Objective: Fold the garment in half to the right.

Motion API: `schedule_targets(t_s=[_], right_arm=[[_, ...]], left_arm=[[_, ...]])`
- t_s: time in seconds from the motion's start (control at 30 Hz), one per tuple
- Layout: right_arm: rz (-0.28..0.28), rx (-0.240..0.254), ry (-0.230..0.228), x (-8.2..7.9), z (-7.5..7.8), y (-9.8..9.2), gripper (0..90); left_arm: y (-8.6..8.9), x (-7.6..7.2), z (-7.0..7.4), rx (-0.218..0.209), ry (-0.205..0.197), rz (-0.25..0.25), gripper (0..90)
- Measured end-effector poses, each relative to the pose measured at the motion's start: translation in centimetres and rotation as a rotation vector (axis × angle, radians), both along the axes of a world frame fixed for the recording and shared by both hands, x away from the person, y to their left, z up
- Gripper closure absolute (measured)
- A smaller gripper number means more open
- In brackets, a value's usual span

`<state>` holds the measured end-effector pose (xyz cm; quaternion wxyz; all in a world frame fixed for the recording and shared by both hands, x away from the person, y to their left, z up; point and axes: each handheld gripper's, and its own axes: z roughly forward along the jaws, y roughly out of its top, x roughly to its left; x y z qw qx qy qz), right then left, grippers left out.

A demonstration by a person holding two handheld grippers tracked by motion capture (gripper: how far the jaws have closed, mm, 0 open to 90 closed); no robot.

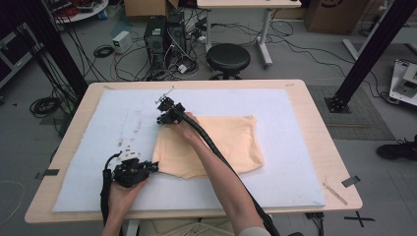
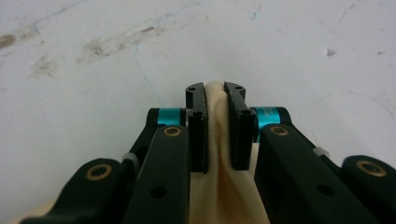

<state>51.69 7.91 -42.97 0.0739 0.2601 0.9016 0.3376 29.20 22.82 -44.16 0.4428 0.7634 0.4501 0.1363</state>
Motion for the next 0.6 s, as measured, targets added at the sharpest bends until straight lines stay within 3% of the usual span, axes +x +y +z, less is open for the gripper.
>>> schedule_targets(t_s=[0.17,0.37,0.6], right_arm=[[0.019,0.041,0.002,-0.3,0.9,0.4,81.6],[0.033,0.093,0.001,-0.7,2.4,1.6,81.6],[0.068,0.115,-0.016,-1.4,3.6,3.5,81.7]], left_arm=[[0.9,-0.5,1.2,0.015,-0.027,-0.012,83.0],[2.8,-1.2,2.6,-0.012,-0.05,-0.002,83.0],[4.7,-2.1,4.1,-0.02,-0.078,0.004,83.0]])
